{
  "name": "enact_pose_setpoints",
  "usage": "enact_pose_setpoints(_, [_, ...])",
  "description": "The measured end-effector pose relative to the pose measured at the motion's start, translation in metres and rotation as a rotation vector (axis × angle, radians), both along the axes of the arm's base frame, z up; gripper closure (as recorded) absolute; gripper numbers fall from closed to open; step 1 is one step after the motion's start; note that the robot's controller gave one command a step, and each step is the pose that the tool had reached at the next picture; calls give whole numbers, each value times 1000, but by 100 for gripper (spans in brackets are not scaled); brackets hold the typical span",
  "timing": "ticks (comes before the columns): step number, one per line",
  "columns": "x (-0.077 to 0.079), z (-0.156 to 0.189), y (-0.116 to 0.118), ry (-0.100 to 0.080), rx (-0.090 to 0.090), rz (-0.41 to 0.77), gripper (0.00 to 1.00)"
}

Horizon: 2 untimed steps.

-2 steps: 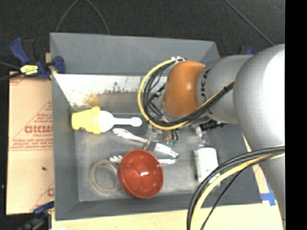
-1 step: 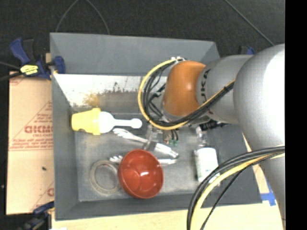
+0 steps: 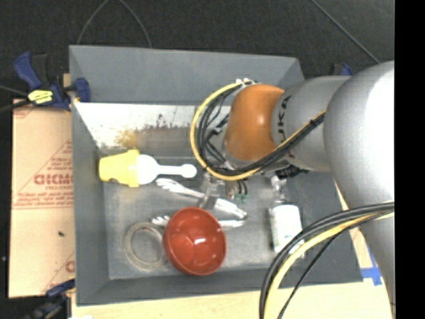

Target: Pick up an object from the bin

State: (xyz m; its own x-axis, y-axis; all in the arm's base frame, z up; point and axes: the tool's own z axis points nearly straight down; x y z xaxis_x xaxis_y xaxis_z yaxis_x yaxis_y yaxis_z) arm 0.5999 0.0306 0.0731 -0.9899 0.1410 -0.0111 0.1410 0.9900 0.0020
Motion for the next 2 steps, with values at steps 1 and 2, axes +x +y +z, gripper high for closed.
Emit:
enact_pose_setpoints(1, [5,0,-1,-6,-2,212,100])
enact_pose_setpoints(2, [-10,43,-46,-15,-11,569,100])
